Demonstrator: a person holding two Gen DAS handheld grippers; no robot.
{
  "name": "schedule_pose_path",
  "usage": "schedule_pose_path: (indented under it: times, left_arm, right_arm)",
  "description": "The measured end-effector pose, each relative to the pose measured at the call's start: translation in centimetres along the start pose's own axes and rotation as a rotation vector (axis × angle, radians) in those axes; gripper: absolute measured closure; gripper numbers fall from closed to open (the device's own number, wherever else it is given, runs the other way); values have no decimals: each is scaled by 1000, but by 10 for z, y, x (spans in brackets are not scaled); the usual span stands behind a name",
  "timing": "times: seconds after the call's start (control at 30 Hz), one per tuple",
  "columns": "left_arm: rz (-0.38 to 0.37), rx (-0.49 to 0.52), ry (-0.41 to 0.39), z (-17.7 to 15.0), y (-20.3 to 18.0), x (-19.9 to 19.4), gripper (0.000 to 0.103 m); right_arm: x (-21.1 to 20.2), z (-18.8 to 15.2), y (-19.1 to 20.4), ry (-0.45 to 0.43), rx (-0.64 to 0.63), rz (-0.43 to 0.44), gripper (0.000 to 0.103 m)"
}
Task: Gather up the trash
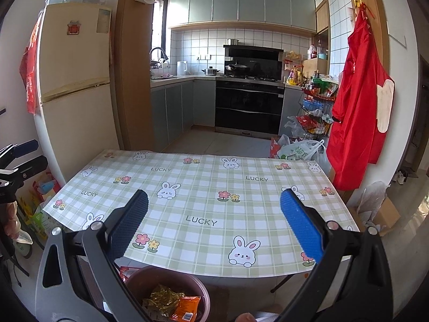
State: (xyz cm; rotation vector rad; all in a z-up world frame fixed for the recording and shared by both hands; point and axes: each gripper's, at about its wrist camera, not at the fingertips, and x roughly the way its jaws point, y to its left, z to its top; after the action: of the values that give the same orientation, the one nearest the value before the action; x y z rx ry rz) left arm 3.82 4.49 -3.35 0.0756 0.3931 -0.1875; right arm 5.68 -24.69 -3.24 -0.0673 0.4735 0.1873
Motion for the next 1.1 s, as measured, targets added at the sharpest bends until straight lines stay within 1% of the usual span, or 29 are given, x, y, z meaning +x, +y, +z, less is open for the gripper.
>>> schedule_pose_path:
  times: [0.13, 0.3, 0.5, 1.1]
  left_arm:
    - [-15, -1, -4, 0, -2, 0, 6]
    - [9, 19, -11, -2, -8, -1, 6]
    - [19, 15, -11, -3, -9, -1, 6]
    - [24, 3, -1, -6, -1, 2, 6]
  right_arm:
    - [0, 1, 0, 0, 1, -2, 6]
    - [0, 1, 0, 1, 0, -3, 6]
    - [2, 1, 0, 5, 2, -6, 6]
    - [3, 0, 1, 11, -12, -19, 6]
